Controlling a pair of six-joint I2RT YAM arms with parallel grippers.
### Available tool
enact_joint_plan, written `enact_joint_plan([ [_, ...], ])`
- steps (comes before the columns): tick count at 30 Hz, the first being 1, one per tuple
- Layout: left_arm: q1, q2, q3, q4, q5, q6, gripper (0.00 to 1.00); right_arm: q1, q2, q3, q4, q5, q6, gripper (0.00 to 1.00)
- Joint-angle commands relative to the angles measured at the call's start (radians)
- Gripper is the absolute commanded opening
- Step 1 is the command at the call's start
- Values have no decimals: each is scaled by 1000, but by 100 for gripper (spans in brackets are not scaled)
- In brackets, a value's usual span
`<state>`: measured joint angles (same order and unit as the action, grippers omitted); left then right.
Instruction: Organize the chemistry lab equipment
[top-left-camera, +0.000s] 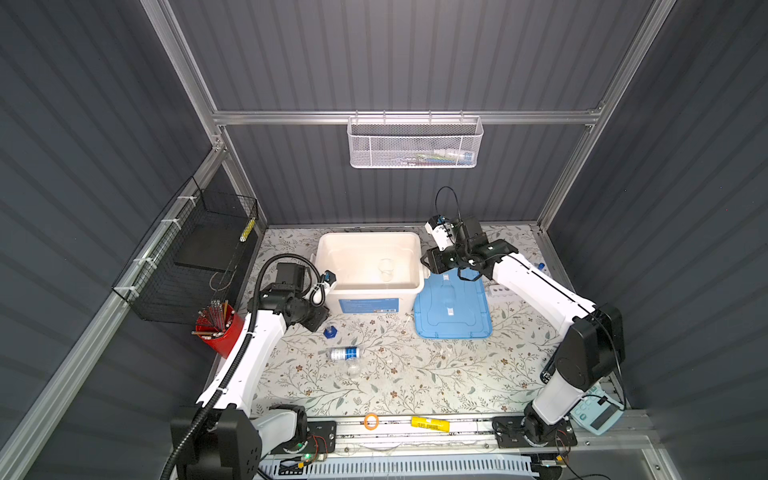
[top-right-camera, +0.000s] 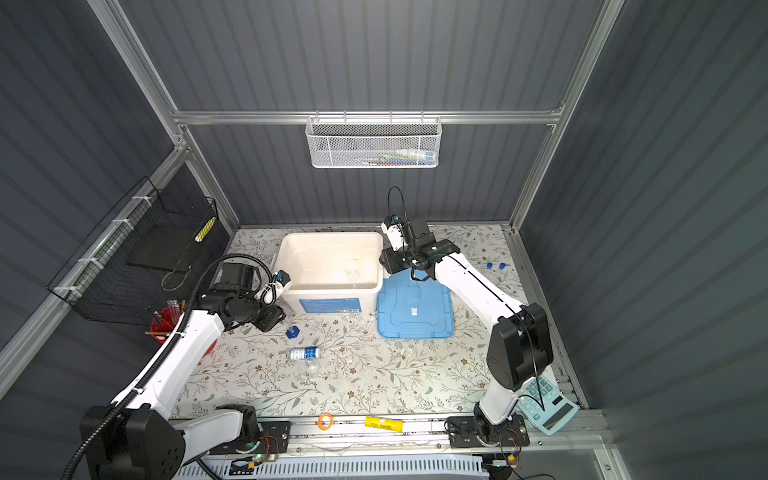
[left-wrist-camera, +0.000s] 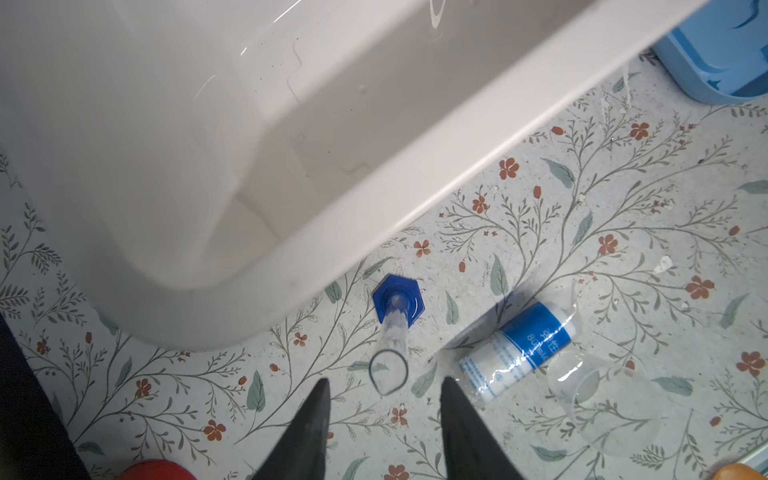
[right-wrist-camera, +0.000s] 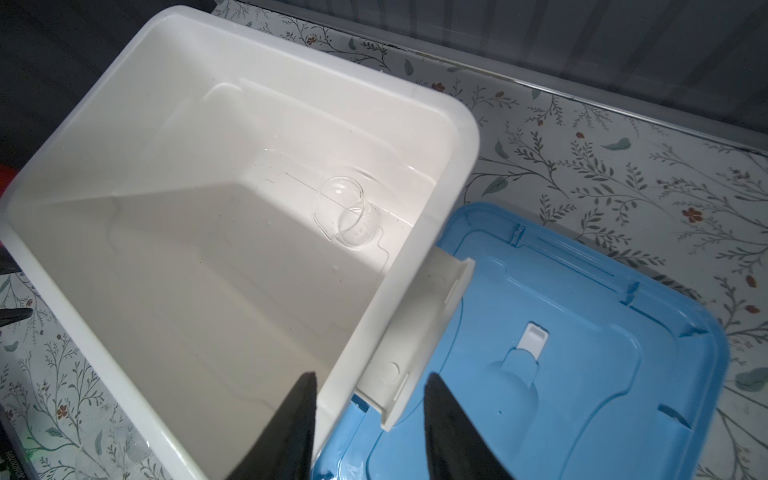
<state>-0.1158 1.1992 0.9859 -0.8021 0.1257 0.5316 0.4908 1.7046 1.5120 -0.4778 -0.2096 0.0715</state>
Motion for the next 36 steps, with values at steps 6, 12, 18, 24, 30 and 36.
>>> enact_joint_plan([
  [6, 8, 37, -8, 0, 33, 31, 33, -9, -2, -13, 14, 5, 4, 44],
  [12, 8, 56, -7, 3, 32, 36, 33, -14, 0, -20, 20, 1, 6, 44],
  [18, 8, 75, -5, 4, 39, 37, 32, -18, 3, -24, 26, -2, 7, 44],
  [24, 8, 101, 6, 9, 49, 40, 30, -23, 9, -26, 29, -5, 9, 44],
  [30, 8, 102, 12, -6, 37, 44, 29, -29, 10, -27, 29, -7, 10, 44],
  [36, 8, 88, 0, -8, 21, 44, 27, -30, 18, -21, 34, -19, 11, 44],
])
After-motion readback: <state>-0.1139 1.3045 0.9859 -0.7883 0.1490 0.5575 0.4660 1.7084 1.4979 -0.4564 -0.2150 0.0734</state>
